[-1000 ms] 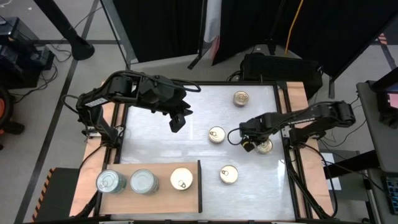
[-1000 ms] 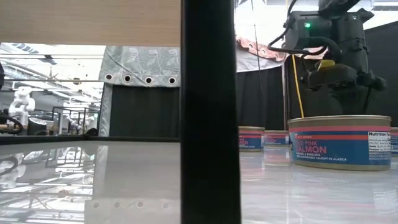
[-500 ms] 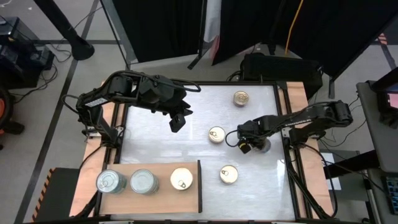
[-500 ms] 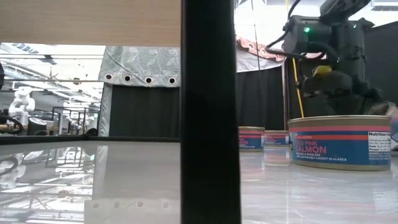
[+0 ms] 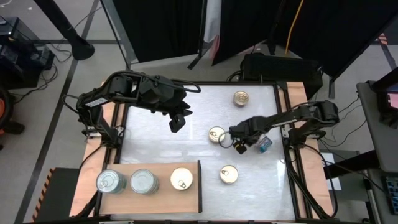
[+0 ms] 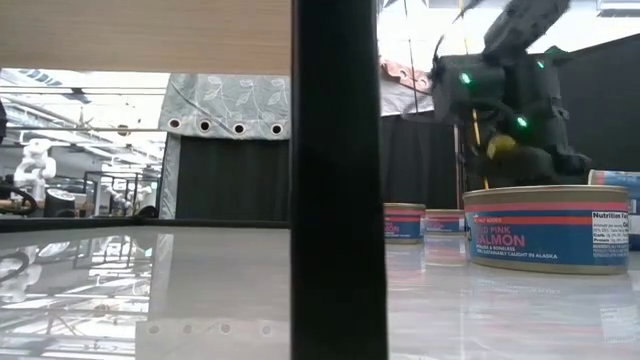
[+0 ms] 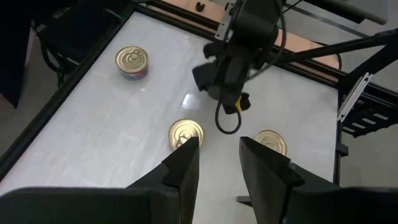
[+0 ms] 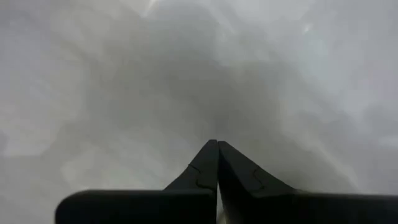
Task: Stack canned seafood by type on shelf
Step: Stack the blue pink tuna can on top of the blue pink tuna can on the shelf
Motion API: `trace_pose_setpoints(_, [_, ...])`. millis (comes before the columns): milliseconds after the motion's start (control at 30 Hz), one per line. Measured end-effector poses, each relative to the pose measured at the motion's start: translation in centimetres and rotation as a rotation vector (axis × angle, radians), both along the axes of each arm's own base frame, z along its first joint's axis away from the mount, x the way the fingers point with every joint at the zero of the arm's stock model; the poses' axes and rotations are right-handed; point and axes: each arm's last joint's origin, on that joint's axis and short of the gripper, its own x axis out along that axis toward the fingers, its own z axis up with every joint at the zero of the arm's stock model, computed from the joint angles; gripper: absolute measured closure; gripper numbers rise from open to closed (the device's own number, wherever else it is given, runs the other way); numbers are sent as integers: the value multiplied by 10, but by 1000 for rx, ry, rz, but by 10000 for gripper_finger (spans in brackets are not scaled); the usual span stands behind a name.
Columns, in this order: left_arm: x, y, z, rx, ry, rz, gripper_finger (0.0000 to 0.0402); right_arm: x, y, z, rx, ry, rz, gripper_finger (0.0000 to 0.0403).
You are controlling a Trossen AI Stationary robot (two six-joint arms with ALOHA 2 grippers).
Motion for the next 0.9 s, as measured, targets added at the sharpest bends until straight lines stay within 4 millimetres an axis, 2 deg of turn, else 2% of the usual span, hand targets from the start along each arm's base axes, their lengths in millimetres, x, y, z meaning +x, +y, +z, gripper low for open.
trace_pose_setpoints(100, [0,0,-1,0,7,0,281,7,-2,37,-34,-28,96,403])
trace_pose_setpoints(233, [0,0,-1,-3,7,2,281,6,0,91,-20,-132,384,400])
trace_pose_setpoints(333, [0,0,-1,-25,3,29,281,-9,5,125,10,-244,736,385])
trace_pose_setpoints(433, [0,1,0,-29,-3,63,281,-32,9,143,-22,-301,1020,362])
trace_pose_setpoints(533, [0,1,0,-44,-7,89,281,-56,11,148,-50,-329,1197,328])
trace_pose_setpoints(600, [0,1,0,-59,-10,104,281,-68,12,145,-52,-350,1234,297])
trace_pose_setpoints(733, [0,1,0,-87,-16,133,281,-87,16,129,-4,-338,1264,216])
trace_pose_setpoints(900, [0,-1,0,-97,-22,159,281,-96,24,108,67,-305,1338,125])
